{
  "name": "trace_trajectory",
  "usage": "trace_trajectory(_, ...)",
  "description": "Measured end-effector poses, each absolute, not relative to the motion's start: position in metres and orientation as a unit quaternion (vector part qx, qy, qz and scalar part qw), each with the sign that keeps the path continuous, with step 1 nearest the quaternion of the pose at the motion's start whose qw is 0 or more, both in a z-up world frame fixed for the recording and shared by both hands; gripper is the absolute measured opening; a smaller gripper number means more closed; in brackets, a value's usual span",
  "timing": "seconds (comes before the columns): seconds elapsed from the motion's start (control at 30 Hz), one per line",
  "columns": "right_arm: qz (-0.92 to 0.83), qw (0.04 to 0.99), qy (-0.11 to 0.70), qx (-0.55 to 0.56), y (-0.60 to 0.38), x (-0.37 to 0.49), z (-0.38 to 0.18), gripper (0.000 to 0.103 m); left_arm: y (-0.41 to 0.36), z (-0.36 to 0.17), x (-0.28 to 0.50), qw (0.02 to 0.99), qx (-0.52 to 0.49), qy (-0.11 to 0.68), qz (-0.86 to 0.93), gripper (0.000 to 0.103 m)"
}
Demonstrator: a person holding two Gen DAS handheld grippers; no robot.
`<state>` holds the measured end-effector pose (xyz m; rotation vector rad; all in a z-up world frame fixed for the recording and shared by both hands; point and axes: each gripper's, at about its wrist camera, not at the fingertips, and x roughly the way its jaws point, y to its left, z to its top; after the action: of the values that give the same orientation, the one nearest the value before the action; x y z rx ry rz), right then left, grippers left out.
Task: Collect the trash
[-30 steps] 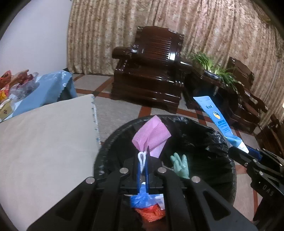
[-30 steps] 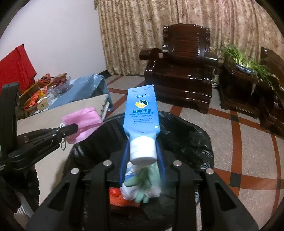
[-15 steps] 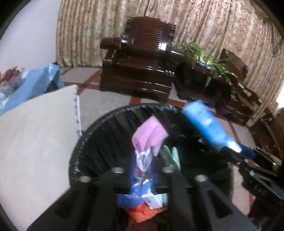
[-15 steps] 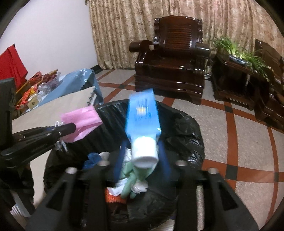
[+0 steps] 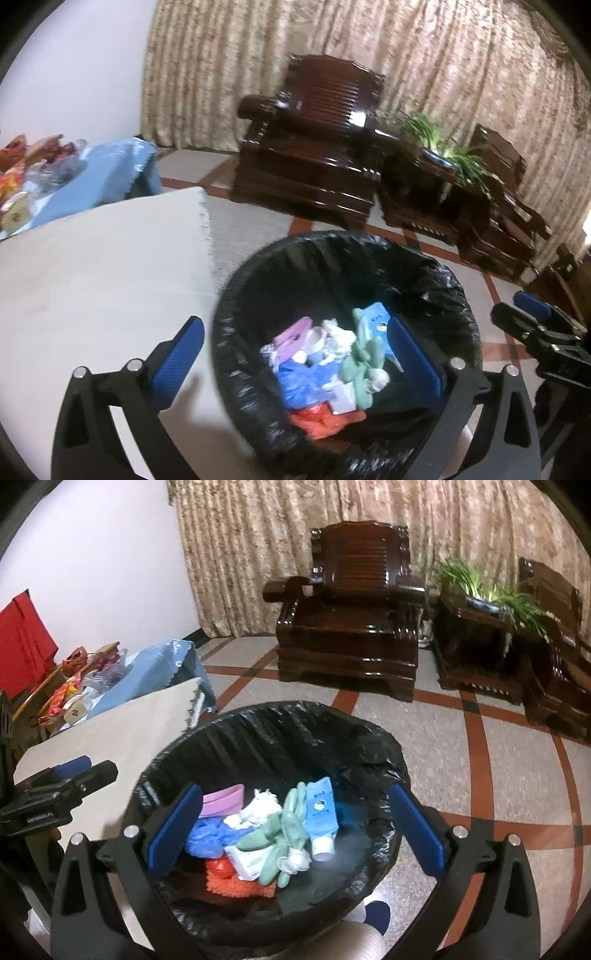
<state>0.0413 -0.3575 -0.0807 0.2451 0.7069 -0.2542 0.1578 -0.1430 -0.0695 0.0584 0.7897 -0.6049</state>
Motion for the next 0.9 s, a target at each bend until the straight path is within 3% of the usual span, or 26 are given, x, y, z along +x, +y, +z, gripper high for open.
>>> trace_trajectory(0.9, -0.025, 0.954, 0.294, 0.052, -0.245, 0.021, 0.022, 0.098, -0.036, 0.011, 0.077, 0.932, 0.019, 0.323, -0.164, 0.097)
